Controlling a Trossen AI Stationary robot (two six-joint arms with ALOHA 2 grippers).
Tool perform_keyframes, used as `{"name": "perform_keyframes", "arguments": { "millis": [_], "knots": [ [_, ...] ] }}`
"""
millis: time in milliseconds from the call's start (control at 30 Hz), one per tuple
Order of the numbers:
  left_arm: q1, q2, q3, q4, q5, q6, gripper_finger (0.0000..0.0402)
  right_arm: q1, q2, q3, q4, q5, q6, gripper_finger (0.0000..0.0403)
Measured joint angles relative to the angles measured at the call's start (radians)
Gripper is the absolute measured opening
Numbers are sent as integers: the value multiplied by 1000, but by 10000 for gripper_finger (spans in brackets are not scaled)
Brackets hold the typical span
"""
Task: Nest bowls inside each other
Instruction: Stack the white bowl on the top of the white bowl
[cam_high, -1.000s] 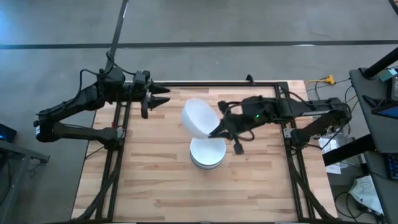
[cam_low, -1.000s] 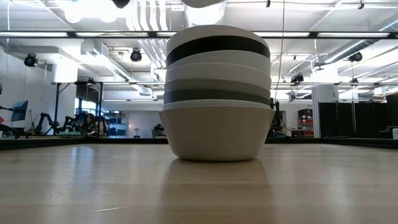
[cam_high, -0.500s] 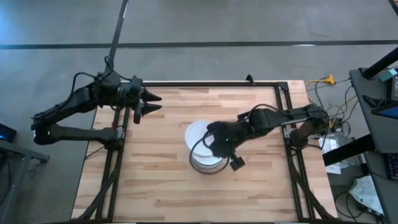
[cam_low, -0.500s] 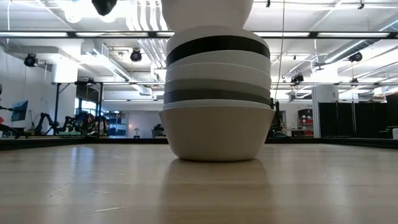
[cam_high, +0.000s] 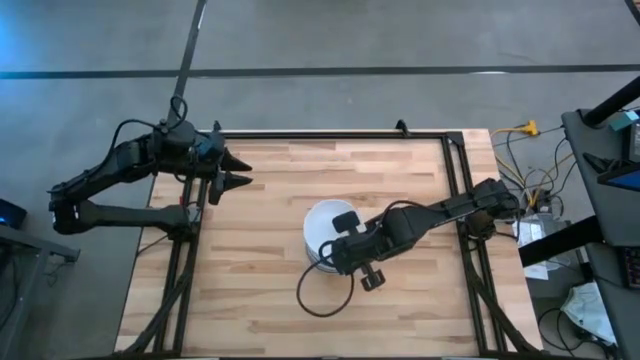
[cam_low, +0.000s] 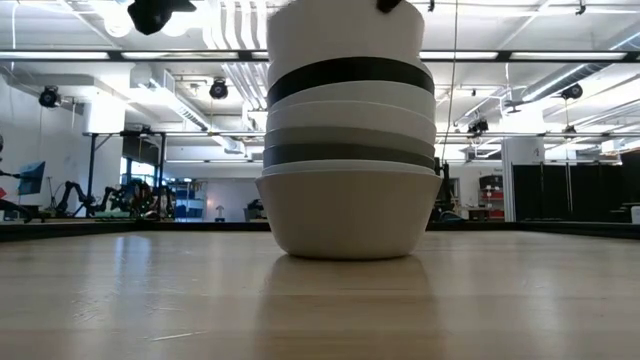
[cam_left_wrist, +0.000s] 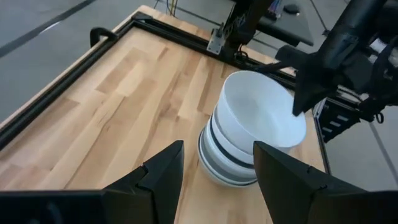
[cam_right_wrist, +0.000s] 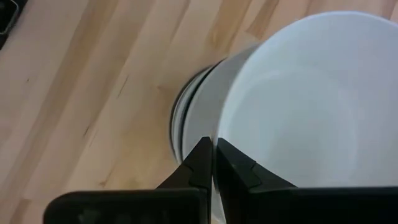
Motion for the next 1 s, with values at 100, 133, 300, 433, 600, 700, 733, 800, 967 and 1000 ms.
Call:
{"name": "perform_keyframes", "arguments": {
  "millis": [100,133,300,433,600,700,733,800,967,1000],
  "knots": [
    [0,-3,-1,1,0,0,177,5,-4,-26,21,3,24,9],
    [0,-3,-1,1,0,0,177,7,-5,-32,31,4,26,9],
    [0,-4,-1,1,0,0,177,12,-3,-72,83,-5,30,9],
    [0,-6,-1,1,8,0,177,18,-3,-108,96,-12,52,8],
    [0,-6,-1,-12,9,0,177,19,-3,-129,104,-11,81,9],
    [0,-2,-1,-17,10,0,177,19,-3,-136,104,-13,110,14],
    [0,0,-1,-17,10,0,177,19,-3,-136,103,-22,116,18],
    [0,3,-2,-16,10,0,177,19,-4,-136,106,-49,127,28],
    [0,9,-3,-17,10,0,177,19,-7,-127,106,-62,153,62],
    [0,11,-3,-16,10,0,177,19,-10,-122,107,-62,152,70]
  ]
}}
